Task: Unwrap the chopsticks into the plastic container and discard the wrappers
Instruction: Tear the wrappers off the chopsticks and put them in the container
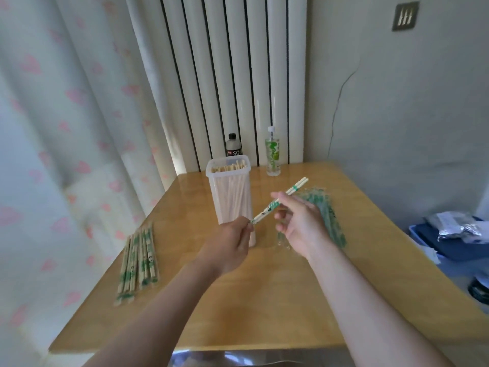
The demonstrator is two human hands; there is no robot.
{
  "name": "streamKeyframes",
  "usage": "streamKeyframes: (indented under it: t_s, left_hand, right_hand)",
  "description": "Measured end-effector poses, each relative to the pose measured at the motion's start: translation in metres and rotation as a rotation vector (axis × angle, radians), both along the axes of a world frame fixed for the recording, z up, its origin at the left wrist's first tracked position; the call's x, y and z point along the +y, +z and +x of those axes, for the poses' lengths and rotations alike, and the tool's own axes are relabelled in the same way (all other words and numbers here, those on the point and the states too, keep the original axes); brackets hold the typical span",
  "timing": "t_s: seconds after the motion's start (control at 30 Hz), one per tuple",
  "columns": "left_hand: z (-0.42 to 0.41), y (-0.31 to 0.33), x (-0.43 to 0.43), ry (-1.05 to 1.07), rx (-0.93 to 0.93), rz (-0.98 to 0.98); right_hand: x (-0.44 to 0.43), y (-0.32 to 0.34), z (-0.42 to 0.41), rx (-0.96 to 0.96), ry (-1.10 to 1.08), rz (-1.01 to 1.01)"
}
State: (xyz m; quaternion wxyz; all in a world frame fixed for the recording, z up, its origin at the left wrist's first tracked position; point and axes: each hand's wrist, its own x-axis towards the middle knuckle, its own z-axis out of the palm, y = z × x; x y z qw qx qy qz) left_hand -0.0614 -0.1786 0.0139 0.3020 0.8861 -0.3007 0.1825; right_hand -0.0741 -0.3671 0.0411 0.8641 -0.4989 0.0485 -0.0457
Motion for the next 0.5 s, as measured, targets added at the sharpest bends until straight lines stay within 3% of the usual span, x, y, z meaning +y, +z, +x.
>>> streamKeyframes:
  t_s: [0.13,0.37,0.5]
  left_hand:
    - [-0.001,0.001,0.004,0.002,-0.002,0.014]
    - [-0.002,0.005,0.003,0.003,-0.042,0.004]
    - [-0.001,0.003,0.013,0.037,-0.004,0.026]
  right_hand:
    - [-0.004,0.001,0.001,0.009,-0.047,0.03]
    - [0.018,-0.006,0.002,0.015,0.092,0.022]
    - [0.013,-0.003,0.006,0.024,0.0,0.047]
